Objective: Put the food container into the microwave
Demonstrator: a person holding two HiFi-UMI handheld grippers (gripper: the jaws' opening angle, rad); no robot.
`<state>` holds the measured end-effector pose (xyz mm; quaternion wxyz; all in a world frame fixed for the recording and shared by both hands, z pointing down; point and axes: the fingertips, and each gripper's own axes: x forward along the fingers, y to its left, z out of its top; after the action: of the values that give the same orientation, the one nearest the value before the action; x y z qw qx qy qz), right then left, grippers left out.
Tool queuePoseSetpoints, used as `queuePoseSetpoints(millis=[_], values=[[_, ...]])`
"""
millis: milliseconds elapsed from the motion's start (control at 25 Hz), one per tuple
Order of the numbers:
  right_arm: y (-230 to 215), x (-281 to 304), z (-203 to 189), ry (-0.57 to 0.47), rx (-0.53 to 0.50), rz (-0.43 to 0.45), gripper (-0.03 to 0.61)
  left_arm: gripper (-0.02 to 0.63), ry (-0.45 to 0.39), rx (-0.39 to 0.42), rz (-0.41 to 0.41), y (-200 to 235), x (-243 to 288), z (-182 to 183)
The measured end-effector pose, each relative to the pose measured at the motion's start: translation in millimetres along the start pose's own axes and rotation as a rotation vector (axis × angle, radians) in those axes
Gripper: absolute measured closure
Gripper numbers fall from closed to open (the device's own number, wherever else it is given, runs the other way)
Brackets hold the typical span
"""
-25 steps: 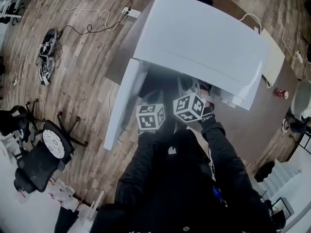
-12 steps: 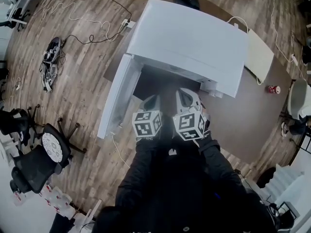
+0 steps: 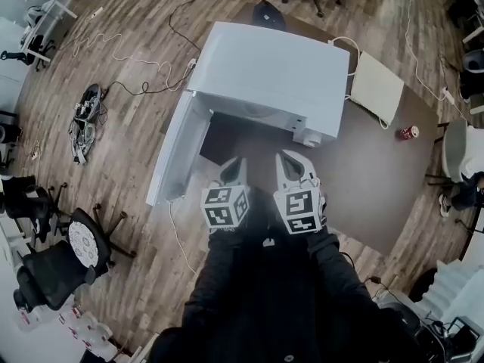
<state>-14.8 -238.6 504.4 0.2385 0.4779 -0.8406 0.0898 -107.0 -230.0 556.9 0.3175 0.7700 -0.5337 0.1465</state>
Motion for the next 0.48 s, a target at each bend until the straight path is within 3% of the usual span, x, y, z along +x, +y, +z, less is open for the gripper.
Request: queuePoseSetpoints(millis=[480], values=[[-24.0, -92.6, 17.6, -0.138, 0.046, -0.075, 0.554, 0.58, -0.104, 0.101, -0.061, -81.8, -38.1, 11.8]])
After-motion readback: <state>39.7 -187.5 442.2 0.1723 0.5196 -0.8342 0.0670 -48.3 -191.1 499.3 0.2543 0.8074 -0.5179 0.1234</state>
